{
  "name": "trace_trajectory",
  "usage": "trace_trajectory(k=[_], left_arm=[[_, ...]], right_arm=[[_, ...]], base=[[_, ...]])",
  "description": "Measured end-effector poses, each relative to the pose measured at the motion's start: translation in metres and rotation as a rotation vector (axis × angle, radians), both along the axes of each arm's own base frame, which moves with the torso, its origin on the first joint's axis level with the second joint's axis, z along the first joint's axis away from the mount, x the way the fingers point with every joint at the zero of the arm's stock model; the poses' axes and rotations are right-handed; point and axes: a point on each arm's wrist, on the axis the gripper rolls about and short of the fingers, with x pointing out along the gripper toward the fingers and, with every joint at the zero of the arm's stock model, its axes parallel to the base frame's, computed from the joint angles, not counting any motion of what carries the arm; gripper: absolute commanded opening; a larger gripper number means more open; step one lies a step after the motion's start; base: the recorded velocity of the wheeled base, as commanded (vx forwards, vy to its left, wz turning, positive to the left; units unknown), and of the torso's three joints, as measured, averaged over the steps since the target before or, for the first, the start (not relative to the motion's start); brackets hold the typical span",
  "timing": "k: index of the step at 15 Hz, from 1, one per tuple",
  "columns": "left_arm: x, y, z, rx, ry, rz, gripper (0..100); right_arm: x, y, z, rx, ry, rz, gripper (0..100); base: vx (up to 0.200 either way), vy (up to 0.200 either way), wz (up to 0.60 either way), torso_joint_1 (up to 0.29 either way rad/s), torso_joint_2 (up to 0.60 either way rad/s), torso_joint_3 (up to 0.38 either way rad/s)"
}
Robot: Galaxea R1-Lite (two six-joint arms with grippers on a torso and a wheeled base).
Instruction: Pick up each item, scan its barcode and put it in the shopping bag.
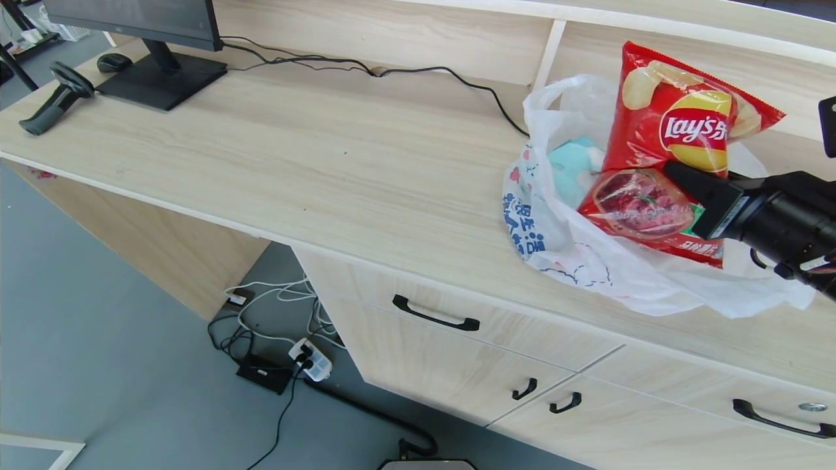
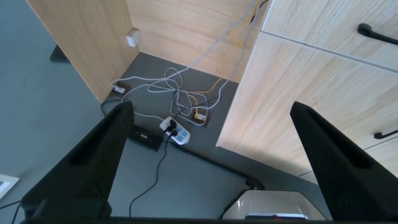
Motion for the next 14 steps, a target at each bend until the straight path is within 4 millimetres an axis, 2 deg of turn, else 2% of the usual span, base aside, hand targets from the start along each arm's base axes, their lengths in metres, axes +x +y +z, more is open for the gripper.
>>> trace_trajectory(k=[1,2,8,11,14], left_arm=[[0.0,0.0,0.0,0.0,0.0,0.0,100],[0.0,0.0,0.0,0.0,0.0,0.0,100],[0.0,0.0,0.0,0.0,0.0,0.0,100],[0.0,0.0,0.0,0.0,0.0,0.0,100],[0.0,0.0,0.0,0.0,0.0,0.0,100]], right_arm=[[0.0,0.0,-0.001,0.002,0.003,0.0,0],[0.0,0.0,-0.001,0.006,0.007,0.001,100],[0.002,0.0,-0.001,0.019,0.016,0.002,100],[-0.001,0.0,0.008,0.027,-0.022,0.0,100],[-0.013,-0.003,0.019,0.037,-0.067,-0.001,100]], base=[[0.0,0.0,0.0,0.0,0.0,0.0],[0.0,0.0,0.0,0.0,0.0,0.0],[0.0,0.0,0.0,0.0,0.0,0.0],[0.0,0.0,0.0,0.0,0.0,0.0],[0.0,0.0,0.0,0.0,0.0,0.0]])
